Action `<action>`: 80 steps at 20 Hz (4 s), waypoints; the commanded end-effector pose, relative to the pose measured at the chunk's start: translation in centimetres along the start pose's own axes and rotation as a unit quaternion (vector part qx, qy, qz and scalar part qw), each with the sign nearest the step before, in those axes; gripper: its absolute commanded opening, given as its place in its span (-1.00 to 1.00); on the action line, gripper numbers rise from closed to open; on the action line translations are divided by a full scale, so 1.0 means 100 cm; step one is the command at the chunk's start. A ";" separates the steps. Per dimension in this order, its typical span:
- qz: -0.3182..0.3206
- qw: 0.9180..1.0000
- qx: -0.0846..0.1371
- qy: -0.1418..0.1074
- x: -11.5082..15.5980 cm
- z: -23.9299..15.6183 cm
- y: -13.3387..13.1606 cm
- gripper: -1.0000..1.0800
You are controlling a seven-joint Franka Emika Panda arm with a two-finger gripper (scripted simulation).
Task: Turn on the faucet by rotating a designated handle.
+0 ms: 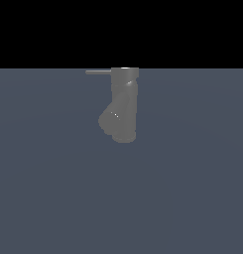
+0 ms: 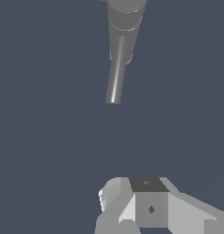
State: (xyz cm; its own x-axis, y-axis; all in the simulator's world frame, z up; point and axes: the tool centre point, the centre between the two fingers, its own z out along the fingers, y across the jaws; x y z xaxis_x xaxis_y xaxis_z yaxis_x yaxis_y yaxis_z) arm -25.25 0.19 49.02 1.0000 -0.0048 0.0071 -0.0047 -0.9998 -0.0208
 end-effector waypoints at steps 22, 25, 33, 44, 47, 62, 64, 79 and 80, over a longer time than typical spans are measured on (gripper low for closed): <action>0.012 1.000 0.029 -0.004 0.021 0.004 -0.008 -1.00; 0.031 0.999 0.036 -0.006 0.031 0.004 -0.010 -1.00; 0.110 0.992 0.059 -0.018 0.071 0.006 -0.014 -1.00; 0.256 0.962 0.081 -0.043 0.144 0.023 -0.021 -1.00; 0.296 0.950 0.083 -0.050 0.164 0.030 -0.023 -1.00; 0.488 0.868 0.065 -0.068 0.259 0.084 -0.037 -1.00; 0.511 0.855 0.060 -0.068 0.271 0.092 -0.040 -1.00; 0.669 0.742 0.018 -0.042 0.350 0.166 -0.066 -1.00; 0.678 0.734 0.015 -0.038 0.355 0.171 -0.068 -1.00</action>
State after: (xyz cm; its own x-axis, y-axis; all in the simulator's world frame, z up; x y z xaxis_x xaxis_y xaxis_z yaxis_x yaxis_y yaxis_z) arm 9.65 6.82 33.12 0.1108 -0.9878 -0.1098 -0.9933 -0.1137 0.0197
